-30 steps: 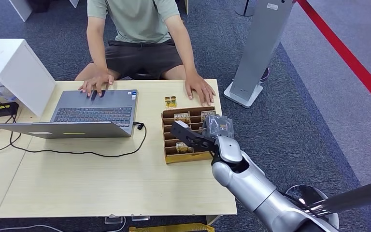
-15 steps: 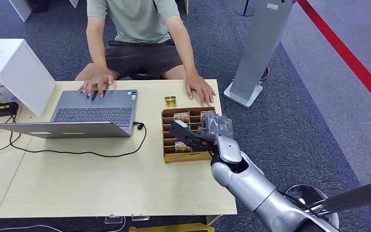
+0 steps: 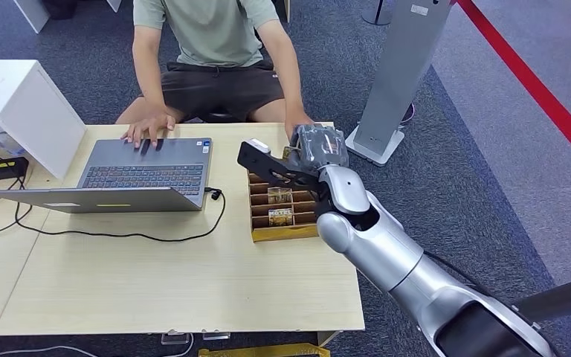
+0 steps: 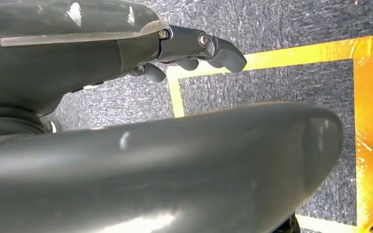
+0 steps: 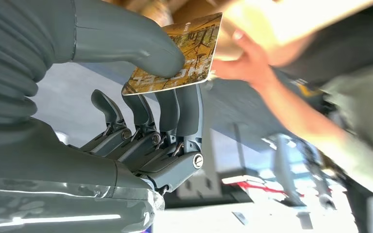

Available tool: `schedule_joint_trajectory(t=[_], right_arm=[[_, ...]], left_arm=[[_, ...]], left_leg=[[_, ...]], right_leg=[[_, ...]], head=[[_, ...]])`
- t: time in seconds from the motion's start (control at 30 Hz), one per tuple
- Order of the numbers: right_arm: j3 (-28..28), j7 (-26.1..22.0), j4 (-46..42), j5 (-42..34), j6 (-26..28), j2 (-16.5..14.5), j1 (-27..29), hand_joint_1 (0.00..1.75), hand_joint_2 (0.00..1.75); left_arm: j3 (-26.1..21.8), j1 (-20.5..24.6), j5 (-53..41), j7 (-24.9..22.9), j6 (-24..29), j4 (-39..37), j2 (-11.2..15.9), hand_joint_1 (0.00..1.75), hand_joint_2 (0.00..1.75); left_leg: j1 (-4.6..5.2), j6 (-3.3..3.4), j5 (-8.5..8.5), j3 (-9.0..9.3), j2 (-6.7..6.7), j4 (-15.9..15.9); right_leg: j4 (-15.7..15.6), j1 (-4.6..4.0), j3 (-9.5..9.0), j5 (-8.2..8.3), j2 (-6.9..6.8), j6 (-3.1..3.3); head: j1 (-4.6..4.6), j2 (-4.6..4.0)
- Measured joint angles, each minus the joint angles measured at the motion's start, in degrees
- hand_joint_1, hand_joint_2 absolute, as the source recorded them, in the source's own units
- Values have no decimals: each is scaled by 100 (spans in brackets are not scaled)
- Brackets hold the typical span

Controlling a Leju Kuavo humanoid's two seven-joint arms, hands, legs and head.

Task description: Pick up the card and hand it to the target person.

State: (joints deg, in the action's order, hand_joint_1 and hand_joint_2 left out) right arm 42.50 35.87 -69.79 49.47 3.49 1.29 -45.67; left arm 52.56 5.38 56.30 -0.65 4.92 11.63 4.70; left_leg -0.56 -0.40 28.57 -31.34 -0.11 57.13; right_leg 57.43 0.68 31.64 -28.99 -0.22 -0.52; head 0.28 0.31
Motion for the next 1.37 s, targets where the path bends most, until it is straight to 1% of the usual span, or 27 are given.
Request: schedule_joint_trajectory(t=[0.1, 0.2, 0.37, 0.53, 0.73, 0.87, 1.17, 1.37], right_arm=[[108, -307, 337, -102, 116, -190, -384, 150, 175], [214, -641, 865, -234, 306, -443, -717, 150, 175], [326, -1016, 1764, -384, 624, -837, -1030, 150, 175], [392, -1212, 2479, -459, 741, -1129, -1149, 150, 175], [462, -1258, 3016, -468, 786, -1294, -1263, 150, 175], [492, -1259, 3215, -468, 784, -1339, -1301, 0, 175], [540, -1272, 3494, -475, 799, -1401, -1331, 0, 175], [570, -1312, 3545, -547, 902, -1402, -1337, 0, 175]], left_arm=[[52, 45, -46, -6, -13, 0, 0, 0, 0], [104, 103, -79, -37, -28, 0, 0, 0, 0], [160, 170, -85, -46, -64, 0, 6, 0, 0], [208, 182, -55, -38, -65, 0, 17, 0, 0], [246, 173, -20, -33, -65, 0, 36, 0, 0], [248, 164, -18, -33, -66, 0, 39, 0, 0], [252, 140, 33, -28, -57, 0, 39, 0, 0], [252, 105, 104, -1, -29, 0, 40, 0, 0]], left_leg=[[0, -1, -1, -2, 0, 0], [-1, -1, -1, -2, -1, 0], [-1, -2, -1, -3, -1, 0], [-1, -2, -1, -3, -1, 0], [-1, -2, -1, -2, -1, 0], [-1, -2, -1, -1, -1, 0], [-1, -2, -1, -1, -1, 0], [-1, -2, -1, 0, 0, 0]], right_leg=[[1, 0, 1, 0, -1, 0], [1, -1, 1, 0, -2, 0], [2, -1, 0, 0, -2, 0], [1, -1, 1, 0, -2, 0], [1, -1, 2, 0, -2, 0], [1, -1, 2, 0, -2, 0], [1, -1, 2, 0, -1, 0], [1, -1, 2, 0, -1, 0]], head=[[-2, 0], [-4, 0], [1, 0], [3, 0], [1, 0], [-1, 0], [0, 0], [1, 0]])
